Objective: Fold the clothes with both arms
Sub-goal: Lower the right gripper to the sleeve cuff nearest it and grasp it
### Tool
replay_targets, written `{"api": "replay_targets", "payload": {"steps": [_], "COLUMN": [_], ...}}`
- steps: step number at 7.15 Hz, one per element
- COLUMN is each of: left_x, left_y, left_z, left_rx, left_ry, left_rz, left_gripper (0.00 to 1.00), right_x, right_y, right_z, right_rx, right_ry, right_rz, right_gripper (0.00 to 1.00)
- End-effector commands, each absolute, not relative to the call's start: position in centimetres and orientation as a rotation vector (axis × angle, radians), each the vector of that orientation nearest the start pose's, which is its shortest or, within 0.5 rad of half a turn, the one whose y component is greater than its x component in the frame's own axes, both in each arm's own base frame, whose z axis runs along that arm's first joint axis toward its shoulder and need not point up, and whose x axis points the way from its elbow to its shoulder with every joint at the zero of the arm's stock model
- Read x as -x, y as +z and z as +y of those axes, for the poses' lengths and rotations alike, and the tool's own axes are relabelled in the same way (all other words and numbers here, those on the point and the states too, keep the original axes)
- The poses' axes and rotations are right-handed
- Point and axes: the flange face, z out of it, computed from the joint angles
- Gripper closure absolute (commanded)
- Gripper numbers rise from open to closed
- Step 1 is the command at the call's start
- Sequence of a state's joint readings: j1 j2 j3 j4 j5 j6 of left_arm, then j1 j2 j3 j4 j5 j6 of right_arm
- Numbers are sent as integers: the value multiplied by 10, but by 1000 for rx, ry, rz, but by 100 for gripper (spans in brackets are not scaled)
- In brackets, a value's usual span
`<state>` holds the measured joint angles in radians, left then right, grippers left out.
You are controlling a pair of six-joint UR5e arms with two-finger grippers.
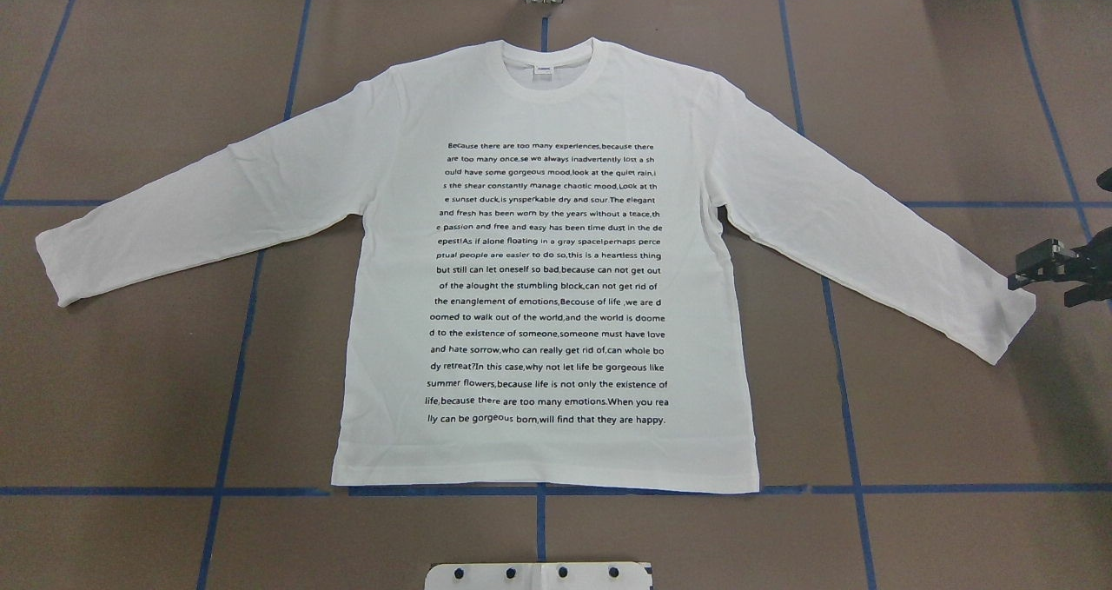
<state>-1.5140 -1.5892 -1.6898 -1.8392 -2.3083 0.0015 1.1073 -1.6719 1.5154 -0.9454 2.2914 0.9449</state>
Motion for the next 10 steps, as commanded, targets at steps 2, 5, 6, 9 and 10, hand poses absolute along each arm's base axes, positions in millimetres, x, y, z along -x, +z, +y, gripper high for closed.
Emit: {"api": "replay_targets", "payload": {"steps": [2, 5, 6, 9, 10], "left_x": [37, 37, 37, 37, 37], "left_y": [562, 563, 563, 563, 563], "left_z": [-520, -520, -520, -520, -520], "left_rx": [-369, -368, -367, -367, -368], "left_ry": [207, 207, 208, 208, 208], "left_rz": [737, 737, 736, 736, 736], "left_gripper": [0, 0, 0, 0, 0], "right_x": [153, 157, 159, 160, 166], "right_y": [672, 670, 668, 675, 675], "right_z": [-446, -449, -451, -451, -463], "right_rx": [149, 150, 146, 157, 156], "right_ry": [298, 295, 292, 293, 294], "right_rz": [-834, -837, -838, -830, -831], "right_gripper": [19, 26, 26, 26, 26]}}
